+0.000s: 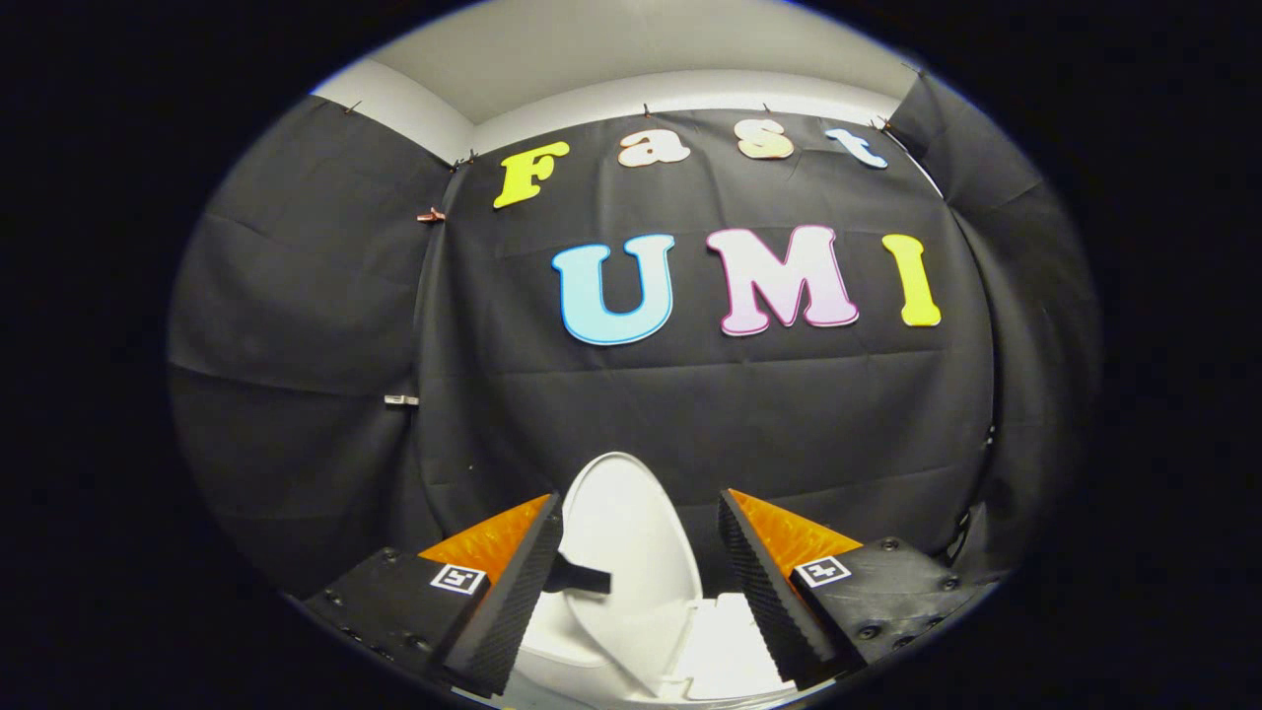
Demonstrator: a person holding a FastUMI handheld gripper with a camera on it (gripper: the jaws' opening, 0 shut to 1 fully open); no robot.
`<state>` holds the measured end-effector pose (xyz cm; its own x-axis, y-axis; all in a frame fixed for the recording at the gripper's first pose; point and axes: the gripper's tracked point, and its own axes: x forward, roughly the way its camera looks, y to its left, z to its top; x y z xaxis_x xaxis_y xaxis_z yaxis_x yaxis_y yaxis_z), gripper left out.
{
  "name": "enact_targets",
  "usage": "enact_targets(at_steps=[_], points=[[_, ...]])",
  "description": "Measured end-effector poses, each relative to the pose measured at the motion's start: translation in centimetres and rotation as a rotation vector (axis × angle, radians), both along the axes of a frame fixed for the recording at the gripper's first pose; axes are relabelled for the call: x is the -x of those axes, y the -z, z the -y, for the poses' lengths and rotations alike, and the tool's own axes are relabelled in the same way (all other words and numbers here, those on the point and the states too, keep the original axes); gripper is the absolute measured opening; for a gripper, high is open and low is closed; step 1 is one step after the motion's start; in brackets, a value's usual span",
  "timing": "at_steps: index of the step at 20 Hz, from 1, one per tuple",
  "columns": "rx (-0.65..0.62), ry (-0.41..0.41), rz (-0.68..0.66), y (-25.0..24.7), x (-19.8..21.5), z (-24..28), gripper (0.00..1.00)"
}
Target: Open the toilet lid.
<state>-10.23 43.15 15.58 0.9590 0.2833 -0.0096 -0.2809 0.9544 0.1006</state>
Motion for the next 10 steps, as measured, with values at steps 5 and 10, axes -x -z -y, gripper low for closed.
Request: enact_targets(at_steps=[5,10], points=[[0.035,0.056,0.078,-1.1,-3.0,7.9,0.98],[0.069,0.127,0.102,-0.2,-5.3,16.2,0.97]])
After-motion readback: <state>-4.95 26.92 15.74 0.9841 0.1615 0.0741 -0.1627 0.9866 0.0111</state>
